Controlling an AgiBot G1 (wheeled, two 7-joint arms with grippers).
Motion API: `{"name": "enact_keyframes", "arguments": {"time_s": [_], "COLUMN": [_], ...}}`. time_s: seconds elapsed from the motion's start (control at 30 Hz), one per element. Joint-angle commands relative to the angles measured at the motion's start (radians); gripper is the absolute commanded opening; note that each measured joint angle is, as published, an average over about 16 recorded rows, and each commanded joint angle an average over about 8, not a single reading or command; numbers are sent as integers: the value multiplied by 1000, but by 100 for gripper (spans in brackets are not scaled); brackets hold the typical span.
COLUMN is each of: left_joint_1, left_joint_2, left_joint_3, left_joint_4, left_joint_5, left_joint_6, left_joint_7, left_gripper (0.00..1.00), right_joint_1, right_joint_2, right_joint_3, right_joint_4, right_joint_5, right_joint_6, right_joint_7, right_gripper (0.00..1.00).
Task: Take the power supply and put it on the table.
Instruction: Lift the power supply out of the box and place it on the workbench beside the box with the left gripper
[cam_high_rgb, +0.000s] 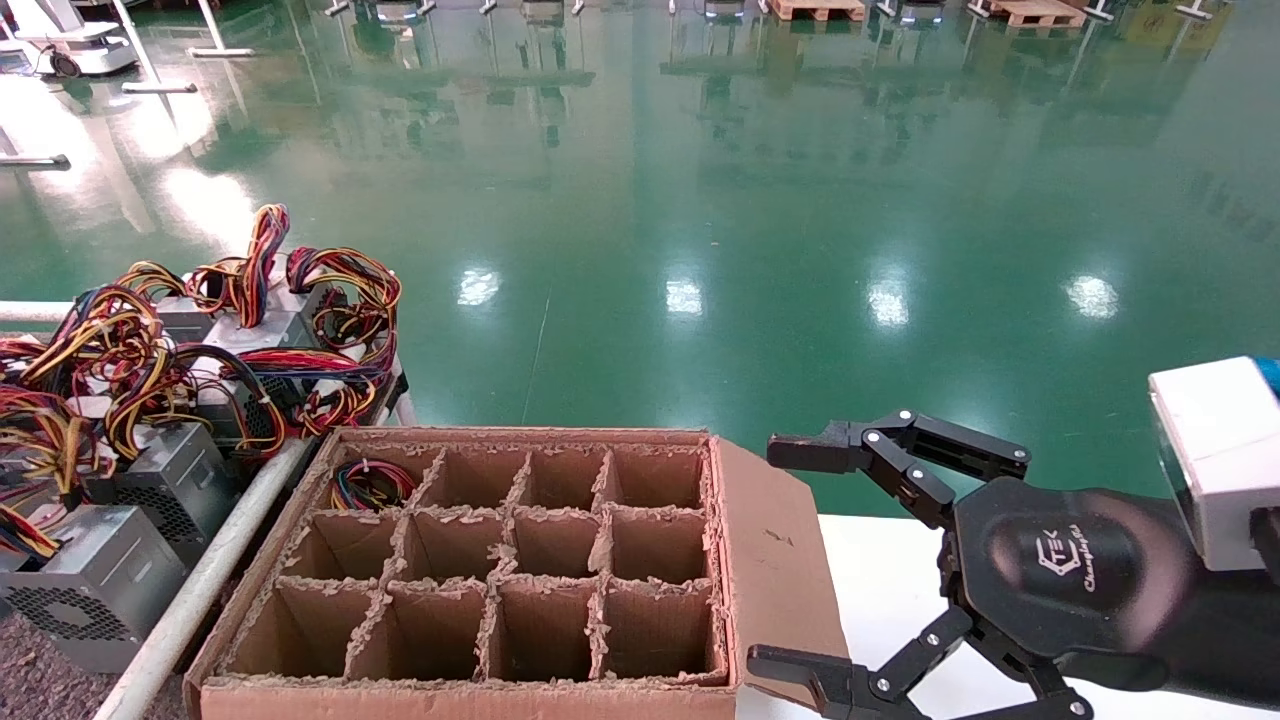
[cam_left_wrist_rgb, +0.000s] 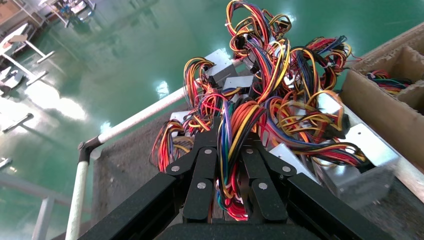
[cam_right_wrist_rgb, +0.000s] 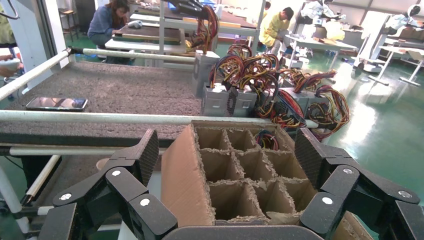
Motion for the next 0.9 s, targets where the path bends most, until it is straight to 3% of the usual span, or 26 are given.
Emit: {"name": "enact_keyframes", "arguments": {"time_s": [0.03, 0.33, 0.73, 0.77, 0.9], "left_joint_1": [29, 164, 322, 332, 369], "left_joint_2": [13, 65, 67, 65, 57], "left_joint_3": [30, 100, 161, 165, 180], "left_joint_4": [26, 16, -60, -66, -88], "left_joint_5": [-52, -238, -425, -439, -489], "left_joint_6": [-27, -137, -273, -281, -309], "left_joint_7": [41, 173, 283, 290, 311], "left_gripper": [0, 0, 0, 8, 59], "right_joint_1": [0, 0, 0, 0, 0], "right_joint_2": [0, 0, 0, 0, 0], "right_joint_3": [0, 0, 0, 0, 0], "right_joint_4": [0, 0, 0, 0, 0], "right_joint_5": [0, 0, 0, 0, 0], "right_joint_6": [0, 0, 0, 0, 0], "right_joint_7": [0, 0, 0, 0, 0], "right_gripper": [100, 100, 100, 100, 100]}}
